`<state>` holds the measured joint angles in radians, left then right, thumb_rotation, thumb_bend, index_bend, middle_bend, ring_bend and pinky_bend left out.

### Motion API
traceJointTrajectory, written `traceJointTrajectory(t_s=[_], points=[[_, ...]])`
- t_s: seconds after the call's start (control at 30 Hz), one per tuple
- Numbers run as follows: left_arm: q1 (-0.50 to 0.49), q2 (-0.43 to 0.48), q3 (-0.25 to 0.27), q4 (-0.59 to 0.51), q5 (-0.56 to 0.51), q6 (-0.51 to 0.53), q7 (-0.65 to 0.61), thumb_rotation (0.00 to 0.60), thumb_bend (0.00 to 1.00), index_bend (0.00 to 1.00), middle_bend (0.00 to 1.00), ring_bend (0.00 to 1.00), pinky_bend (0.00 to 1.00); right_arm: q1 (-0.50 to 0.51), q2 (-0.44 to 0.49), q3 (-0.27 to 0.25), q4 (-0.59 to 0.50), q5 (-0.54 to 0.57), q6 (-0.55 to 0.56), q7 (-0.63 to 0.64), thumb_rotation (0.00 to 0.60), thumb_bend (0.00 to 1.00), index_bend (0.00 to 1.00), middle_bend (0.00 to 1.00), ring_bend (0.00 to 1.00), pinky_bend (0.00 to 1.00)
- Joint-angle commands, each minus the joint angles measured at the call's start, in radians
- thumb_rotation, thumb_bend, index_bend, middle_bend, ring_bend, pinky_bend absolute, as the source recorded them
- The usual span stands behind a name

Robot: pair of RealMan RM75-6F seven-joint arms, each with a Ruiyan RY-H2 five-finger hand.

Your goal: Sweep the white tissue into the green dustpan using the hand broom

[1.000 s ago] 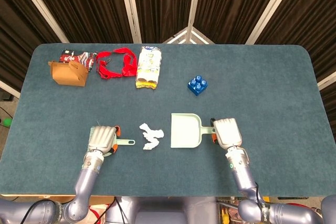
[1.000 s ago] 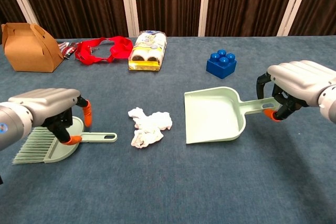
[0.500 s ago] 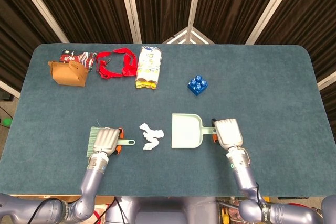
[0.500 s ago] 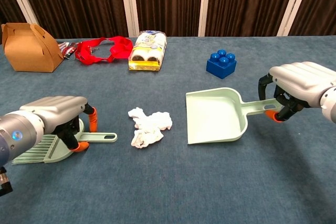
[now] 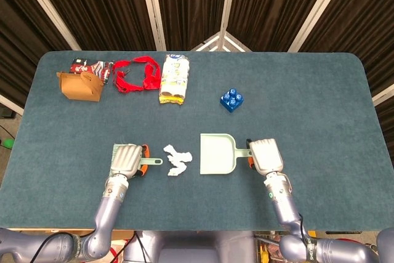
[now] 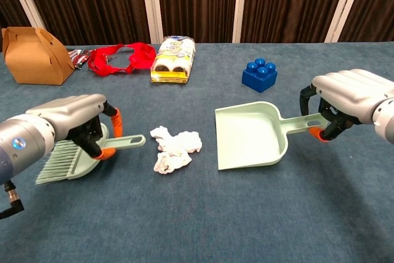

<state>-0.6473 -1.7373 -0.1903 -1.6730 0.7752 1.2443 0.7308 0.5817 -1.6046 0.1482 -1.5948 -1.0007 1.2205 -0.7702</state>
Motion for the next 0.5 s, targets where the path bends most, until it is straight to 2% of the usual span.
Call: traceJointTrajectory(t_s=[0.03, 0.3, 0.5], points=[[0.001, 0.002, -0.024, -0.018, 0.036, -0.001, -0.055, 0.6, 0.65, 0.79, 1.0, 1.0, 1.0, 0.005, 0.011, -0.005, -0.012, -0.01, 0.005, -0.017, 0.6, 0.5, 0.65, 0.89, 0.87, 0.9], [-0.013, -0.004, -0.044, -0.05, 0.069, 0.003, -0.083, 0.6, 0.65, 0.79, 1.0, 1.0, 1.0, 0.025, 0.026, -0.023, -0.04, -0.041, 0.018, -0.1, 0.6, 0.5, 0.65, 0.89, 0.87, 0.9], [-0.017, -0.011, -0.037, -0.068, 0.069, 0.012, -0.076, 0.6, 0.65, 0.79, 1.0, 1.0, 1.0, 0.04, 0.025, -0.031, -0.069, 0.0, 0.015, -0.185, 0.6, 0.5, 0.66, 0.89, 0.87, 0.9]])
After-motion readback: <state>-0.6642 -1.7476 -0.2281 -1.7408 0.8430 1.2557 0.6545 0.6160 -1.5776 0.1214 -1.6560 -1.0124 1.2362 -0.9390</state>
